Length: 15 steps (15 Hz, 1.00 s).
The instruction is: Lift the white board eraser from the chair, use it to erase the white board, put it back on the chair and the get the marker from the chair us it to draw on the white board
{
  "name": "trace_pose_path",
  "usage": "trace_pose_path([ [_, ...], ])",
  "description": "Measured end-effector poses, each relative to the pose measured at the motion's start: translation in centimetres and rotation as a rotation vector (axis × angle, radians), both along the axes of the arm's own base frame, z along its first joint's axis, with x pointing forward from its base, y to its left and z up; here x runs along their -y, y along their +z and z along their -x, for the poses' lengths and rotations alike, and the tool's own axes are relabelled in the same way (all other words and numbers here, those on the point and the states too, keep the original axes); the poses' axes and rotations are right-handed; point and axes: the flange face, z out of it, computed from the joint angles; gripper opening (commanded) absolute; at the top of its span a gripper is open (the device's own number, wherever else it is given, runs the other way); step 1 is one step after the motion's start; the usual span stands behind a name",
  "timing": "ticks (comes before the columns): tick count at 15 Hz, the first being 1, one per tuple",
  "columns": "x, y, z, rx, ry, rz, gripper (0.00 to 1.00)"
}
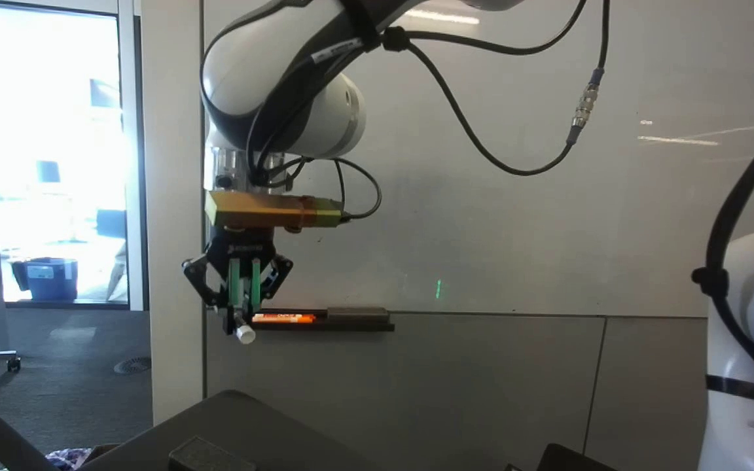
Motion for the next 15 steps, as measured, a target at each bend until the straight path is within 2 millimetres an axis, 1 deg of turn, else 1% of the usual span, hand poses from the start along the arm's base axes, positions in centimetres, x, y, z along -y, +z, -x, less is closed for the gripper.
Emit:
trace_pose_path([
  [3,2.3,3.6,-2.1,0.038,-0.046,0.001,0.09],
  [6,4.5,6.0,-3.8,0.063,-0.093,-0.004,0.09],
  [8,5.9,7.0,-4.8,0.073,-0.122,-0.006,0.09],
  [12,8.7,8.4,-6.6,0.1,-0.176,-0.013,0.09],
  [15,10.3,9.5,-7.7,0.124,-0.202,-0.008,0.09],
])
